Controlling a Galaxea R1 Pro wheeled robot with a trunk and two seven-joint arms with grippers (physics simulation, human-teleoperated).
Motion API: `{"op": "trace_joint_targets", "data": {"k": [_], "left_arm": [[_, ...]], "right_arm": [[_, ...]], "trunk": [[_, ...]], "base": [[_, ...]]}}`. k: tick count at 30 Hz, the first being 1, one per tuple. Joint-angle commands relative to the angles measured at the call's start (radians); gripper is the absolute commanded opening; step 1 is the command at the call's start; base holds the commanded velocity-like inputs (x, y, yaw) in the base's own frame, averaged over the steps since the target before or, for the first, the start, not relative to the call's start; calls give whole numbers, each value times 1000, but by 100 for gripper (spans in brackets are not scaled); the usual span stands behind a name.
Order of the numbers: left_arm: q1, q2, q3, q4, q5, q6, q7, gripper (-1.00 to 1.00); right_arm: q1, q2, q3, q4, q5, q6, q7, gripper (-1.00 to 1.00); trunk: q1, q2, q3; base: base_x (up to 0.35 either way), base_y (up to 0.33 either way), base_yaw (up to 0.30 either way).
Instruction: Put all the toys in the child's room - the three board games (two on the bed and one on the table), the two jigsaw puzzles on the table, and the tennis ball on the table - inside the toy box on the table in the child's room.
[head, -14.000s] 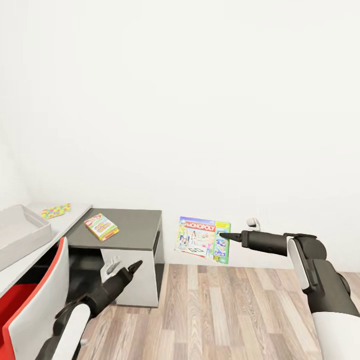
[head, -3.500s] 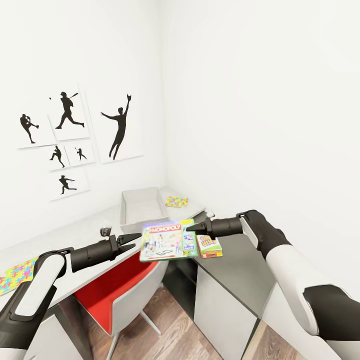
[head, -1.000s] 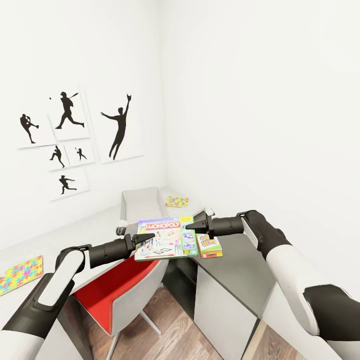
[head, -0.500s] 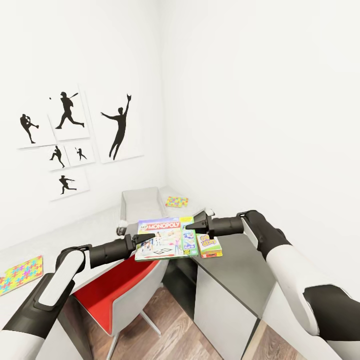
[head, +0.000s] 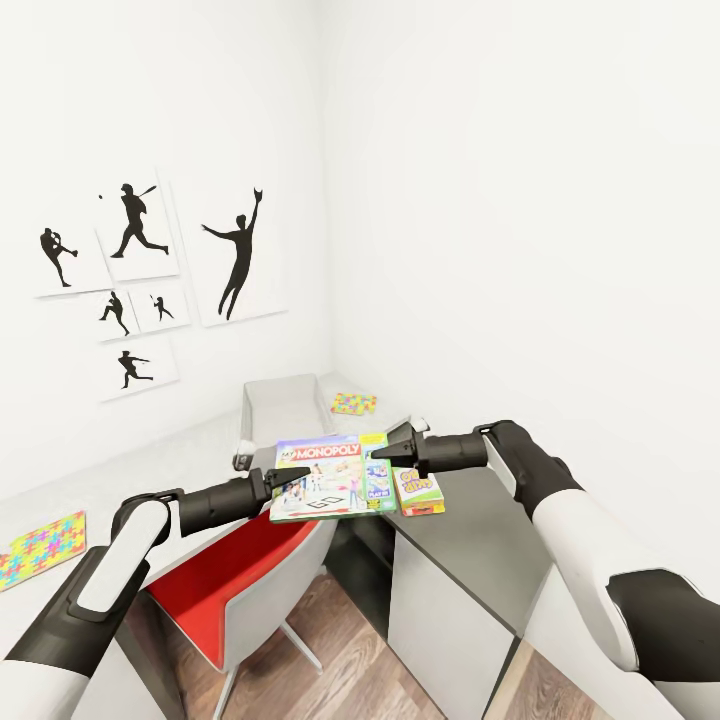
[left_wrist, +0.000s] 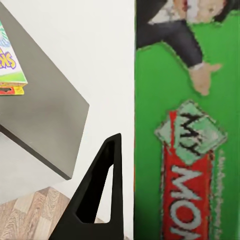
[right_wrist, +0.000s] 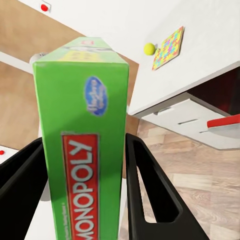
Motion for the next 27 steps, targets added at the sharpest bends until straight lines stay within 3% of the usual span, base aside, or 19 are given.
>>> {"op": "trace_joint_targets", "data": {"k": [1, 8, 9, 27], "left_arm": [[-1, 1, -1, 1, -43, -5, -3, -100], [-1, 1, -1, 0, -43, -5, -3, -100], [-1, 1, -1, 0, -43, -5, -3, -100], [1, 4, 8, -13, -42, -5, -4, -100]], "right_arm": [[-1, -1, 4, -1, -26, 18, 1, -100], [-1, -1, 4, -1, -26, 18, 1, -100], [-1, -1, 4, -1, -26, 18, 1, 100], [-1, -2, 2, -1, -24, 17, -4, 100]], "trunk": [[1, -2, -2], [1, -2, -2], [1, -2, -2], [1, -2, -2]], "base": [[0, 0, 0], [0, 0, 0], [0, 0, 0], [0, 0, 0]]}}
